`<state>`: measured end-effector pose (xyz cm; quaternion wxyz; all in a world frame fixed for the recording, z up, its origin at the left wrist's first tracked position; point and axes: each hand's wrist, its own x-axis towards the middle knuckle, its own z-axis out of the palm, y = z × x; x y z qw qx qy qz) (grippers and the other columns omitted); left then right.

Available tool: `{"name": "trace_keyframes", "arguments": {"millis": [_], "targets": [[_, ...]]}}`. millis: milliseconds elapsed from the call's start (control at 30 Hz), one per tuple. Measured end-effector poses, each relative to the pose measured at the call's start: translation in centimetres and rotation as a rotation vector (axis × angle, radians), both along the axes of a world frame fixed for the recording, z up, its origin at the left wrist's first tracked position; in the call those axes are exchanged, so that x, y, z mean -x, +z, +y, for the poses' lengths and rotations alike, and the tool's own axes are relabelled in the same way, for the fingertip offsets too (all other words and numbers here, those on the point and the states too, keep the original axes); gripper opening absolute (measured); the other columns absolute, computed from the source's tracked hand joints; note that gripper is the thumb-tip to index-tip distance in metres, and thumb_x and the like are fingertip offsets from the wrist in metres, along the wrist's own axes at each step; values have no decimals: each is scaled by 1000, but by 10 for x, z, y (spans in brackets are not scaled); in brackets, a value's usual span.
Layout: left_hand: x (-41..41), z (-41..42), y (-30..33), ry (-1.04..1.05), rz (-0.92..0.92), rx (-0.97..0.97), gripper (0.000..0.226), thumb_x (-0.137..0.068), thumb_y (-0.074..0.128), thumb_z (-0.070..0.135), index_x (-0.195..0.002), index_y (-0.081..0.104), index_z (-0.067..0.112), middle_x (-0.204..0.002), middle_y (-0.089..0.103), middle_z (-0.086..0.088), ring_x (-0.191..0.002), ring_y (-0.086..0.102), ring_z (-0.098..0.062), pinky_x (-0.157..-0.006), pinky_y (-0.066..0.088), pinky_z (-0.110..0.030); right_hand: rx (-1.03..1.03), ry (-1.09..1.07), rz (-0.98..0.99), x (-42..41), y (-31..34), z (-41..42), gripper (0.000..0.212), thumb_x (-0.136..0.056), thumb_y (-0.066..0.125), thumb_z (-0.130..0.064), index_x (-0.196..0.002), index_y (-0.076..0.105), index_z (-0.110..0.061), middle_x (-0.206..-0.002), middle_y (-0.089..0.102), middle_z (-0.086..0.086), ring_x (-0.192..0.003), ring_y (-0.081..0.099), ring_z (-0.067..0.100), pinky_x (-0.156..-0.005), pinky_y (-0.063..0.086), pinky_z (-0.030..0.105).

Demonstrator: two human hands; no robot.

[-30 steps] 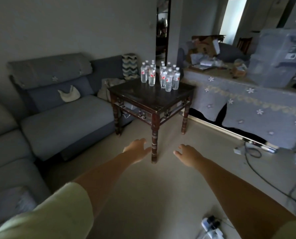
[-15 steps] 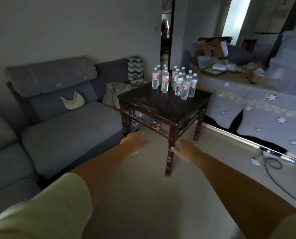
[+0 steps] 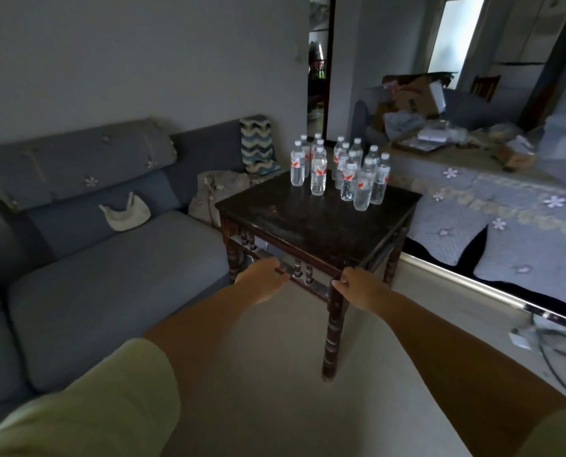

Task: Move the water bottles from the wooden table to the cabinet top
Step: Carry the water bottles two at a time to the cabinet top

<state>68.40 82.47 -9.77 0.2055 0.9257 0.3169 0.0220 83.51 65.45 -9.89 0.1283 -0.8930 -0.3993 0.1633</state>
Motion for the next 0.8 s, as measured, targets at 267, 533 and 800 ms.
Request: {"name": "trace_keyframes", "arguments": {"millis": [267, 533, 800], "targets": [[-98, 88, 17, 76, -71, 13, 43, -94, 47, 46, -125, 50, 17, -117, 59, -10, -105, 58, -29, -84, 48, -35, 0, -48, -21, -122, 22, 72, 44, -101, 42, -40, -121, 50, -1, -124, 54, 22, -118, 52, 35, -97, 41, 36], [-164, 162, -9, 53, -3, 79, 52, -95, 47, 46, -138, 41, 16, -127, 55, -9, -110, 56, -27, -86, 46, -33, 68, -25, 3, -179, -4, 150, 45, -100, 43, -42, -122, 51, -5, -124, 56, 17, -115, 55, 30, -94, 44, 36], [-268, 277, -14, -71, -4, 48, 54, -93, 50, 48, -136, 43, 16, -131, 54, -8, -116, 55, -25, -89, 44, -32, 51, -199, -6, -260, -9, 230, 44, -101, 41, -41, -125, 49, -5, -124, 55, 18, -113, 56, 31, -95, 46, 37]]}}
